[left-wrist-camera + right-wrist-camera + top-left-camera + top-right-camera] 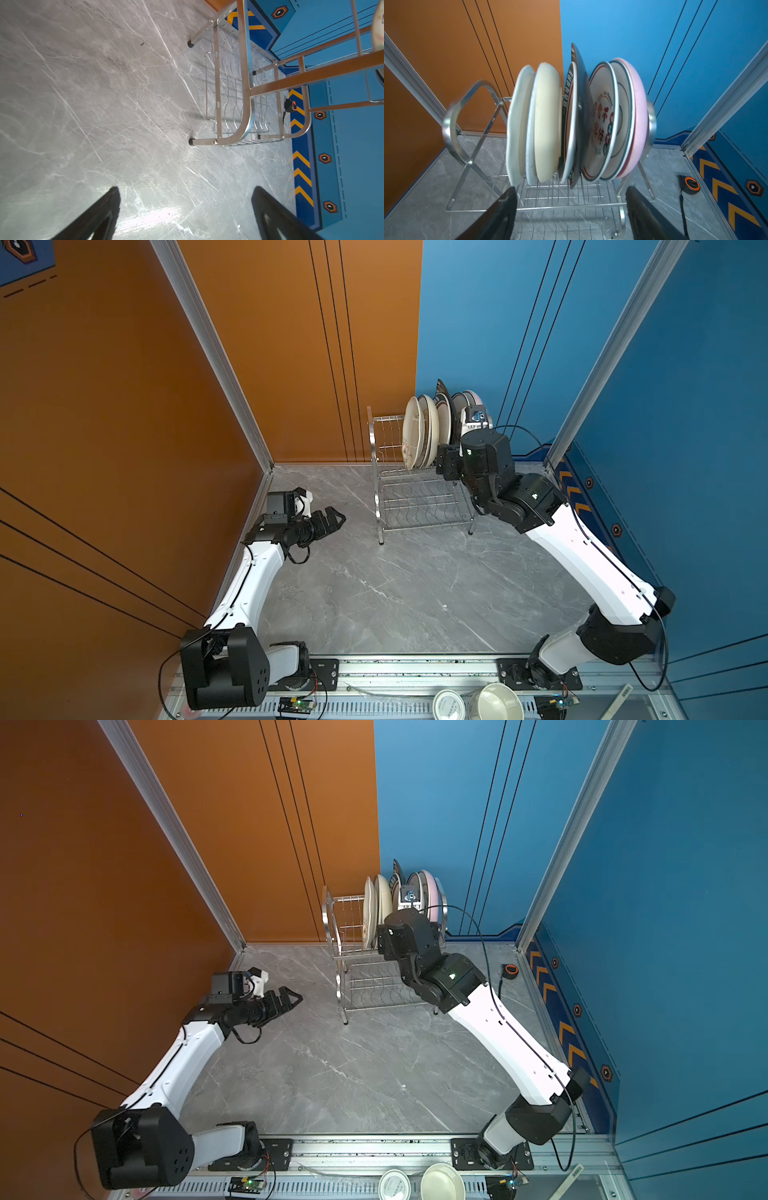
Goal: Load the plates into the dish rack
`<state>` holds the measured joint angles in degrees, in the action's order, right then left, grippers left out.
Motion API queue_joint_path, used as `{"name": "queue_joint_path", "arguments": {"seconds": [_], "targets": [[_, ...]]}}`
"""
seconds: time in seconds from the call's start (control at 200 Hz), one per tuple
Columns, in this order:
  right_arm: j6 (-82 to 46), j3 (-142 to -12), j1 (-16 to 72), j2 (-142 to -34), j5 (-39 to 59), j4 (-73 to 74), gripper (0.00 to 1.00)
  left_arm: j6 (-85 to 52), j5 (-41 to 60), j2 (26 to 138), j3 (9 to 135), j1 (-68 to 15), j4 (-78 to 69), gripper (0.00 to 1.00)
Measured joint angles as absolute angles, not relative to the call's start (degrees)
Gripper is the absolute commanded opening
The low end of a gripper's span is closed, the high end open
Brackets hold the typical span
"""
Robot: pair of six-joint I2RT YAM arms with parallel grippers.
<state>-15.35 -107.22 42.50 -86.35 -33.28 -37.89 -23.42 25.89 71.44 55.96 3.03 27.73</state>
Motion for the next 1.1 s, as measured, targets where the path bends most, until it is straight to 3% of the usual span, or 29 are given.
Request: {"name": "queue_joint_path", "arguments": {"seconds": [0.285, 0.47, 0.836, 1.096], "targets": [[-16.99, -83.90, 28.82, -75.44, -24.73, -33.82, 1.00, -19.42, 16.86, 69.60, 50.96, 3.05, 21.71, 0.99], [-16.53, -73.69, 19.55, -72.36, -18.61, -29.28, 1.00, -17.30, 12.38, 69.10, 45.34, 3.05, 13.82, 0.99], [-10.39, -55.16, 8.01, -72.23, -11.03, -11.40, 1.00, -12.23, 5.23, 73.08, 37.71, 2.90, -4.84, 0.99], [-7.38, -41.10, 4.80, -74.98, -8.99, 4.12, 1.00, -8.49, -0.45, 74.28, 31.29, 1.28, -17.37, 1.00]]}}
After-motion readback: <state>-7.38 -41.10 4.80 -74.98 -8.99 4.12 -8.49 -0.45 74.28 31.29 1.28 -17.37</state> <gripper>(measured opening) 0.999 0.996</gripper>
